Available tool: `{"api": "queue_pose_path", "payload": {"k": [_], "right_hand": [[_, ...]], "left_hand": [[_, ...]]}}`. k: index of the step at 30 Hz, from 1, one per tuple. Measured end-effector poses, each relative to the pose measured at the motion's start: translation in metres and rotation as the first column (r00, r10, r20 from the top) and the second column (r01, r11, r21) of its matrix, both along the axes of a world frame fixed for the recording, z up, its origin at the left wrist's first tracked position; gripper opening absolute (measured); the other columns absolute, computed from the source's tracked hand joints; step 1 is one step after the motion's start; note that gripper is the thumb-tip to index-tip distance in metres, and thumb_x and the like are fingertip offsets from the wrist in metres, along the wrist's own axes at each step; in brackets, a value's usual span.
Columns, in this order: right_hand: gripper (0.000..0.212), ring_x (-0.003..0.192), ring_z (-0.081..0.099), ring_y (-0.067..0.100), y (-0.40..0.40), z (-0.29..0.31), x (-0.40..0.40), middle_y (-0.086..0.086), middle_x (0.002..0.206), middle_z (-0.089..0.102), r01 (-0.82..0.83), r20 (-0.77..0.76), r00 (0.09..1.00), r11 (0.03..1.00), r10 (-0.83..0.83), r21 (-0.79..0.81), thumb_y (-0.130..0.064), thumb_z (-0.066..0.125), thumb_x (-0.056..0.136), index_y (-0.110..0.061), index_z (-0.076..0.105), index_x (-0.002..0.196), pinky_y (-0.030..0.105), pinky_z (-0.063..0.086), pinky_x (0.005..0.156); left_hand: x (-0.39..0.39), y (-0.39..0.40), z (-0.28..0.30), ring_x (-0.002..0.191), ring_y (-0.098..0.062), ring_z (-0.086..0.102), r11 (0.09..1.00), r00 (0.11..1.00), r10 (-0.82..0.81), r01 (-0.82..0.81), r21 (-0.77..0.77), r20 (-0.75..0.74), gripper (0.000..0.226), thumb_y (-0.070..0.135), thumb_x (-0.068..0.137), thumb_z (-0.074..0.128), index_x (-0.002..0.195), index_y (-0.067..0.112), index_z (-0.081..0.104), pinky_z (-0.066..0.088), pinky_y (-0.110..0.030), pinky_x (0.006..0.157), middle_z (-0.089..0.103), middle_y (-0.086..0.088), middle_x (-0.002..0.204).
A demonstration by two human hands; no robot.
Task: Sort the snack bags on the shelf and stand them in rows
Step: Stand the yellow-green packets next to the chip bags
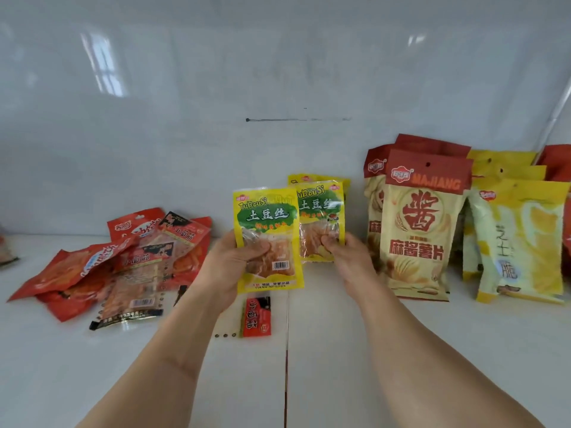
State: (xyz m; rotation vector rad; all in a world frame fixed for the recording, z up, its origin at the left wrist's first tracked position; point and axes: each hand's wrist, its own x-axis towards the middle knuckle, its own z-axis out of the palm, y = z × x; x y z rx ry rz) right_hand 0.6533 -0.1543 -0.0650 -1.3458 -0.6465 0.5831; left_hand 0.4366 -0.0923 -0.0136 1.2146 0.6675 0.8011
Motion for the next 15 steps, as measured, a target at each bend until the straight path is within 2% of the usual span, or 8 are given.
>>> {"api": "queue_pose_path", "payload": {"k": [4,7,10,12,15], "right_hand": [[0.007,0.1,0.069,0.022,0.014,-0.008,0.008,-0.001,0.1,0.073,0.073,0.053,0.996,0.997,-0.071,-0.031,-0.021,0.067,0.093,-0.021,0.068,0.1,0.041,0.053,0.093],[0.014,0.098,0.066,0.022,0.018,-0.007,0.009,0.0,0.099,0.071,0.16,0.18,0.973,0.983,-0.143,-0.085,-0.02,0.066,0.094,-0.014,0.066,0.107,0.036,0.051,0.088],[0.018,0.097,0.066,0.023,0.025,-0.006,0.011,0.002,0.099,0.07,0.214,0.21,0.959,0.973,-0.192,-0.086,-0.02,0.069,0.091,-0.012,0.065,0.107,0.039,0.053,0.088],[0.019,0.096,0.066,0.023,0.029,-0.006,0.011,0.002,0.099,0.071,0.236,0.214,0.954,0.966,-0.21,-0.103,-0.021,0.071,0.09,-0.012,0.065,0.106,0.039,0.053,0.087],[0.018,0.096,0.065,0.027,0.039,-0.011,0.012,0.003,0.095,0.07,0.279,0.263,0.935,0.95,-0.237,-0.138,-0.029,0.073,0.085,-0.018,0.065,0.096,0.045,0.055,0.085]], "left_hand": [[0.018,-0.001,-0.003,0.082,-0.029,0.075,1.0,0.999,0.0,0.0,0.011,-0.04,0.024,-0.002,0.091,0.063,0.114,0.004,0.066,0.062,-0.038,0.064,0.077,-0.016,0.099],[0.03,0.002,-0.005,0.079,-0.028,0.076,1.0,0.999,-0.002,0.002,-0.004,-0.048,0.027,-0.005,0.091,0.061,0.116,0.004,0.066,0.059,-0.035,0.058,0.078,-0.013,0.096],[0.036,0.007,-0.009,0.08,-0.03,0.076,0.999,0.999,0.022,-0.023,-0.023,-0.048,0.028,-0.006,0.091,0.061,0.116,0.005,0.066,0.059,-0.036,0.059,0.077,-0.015,0.098],[0.038,0.008,-0.01,0.079,-0.03,0.076,0.999,0.998,0.031,-0.033,-0.036,-0.049,0.026,-0.006,0.091,0.06,0.113,0.007,0.067,0.059,-0.036,0.056,0.077,-0.015,0.098],[0.041,0.015,-0.012,0.081,-0.029,0.076,0.998,0.997,0.05,-0.052,-0.03,-0.05,0.027,-0.006,0.091,0.061,0.112,0.008,0.068,0.061,-0.038,0.061,0.078,-0.014,0.099]]}}
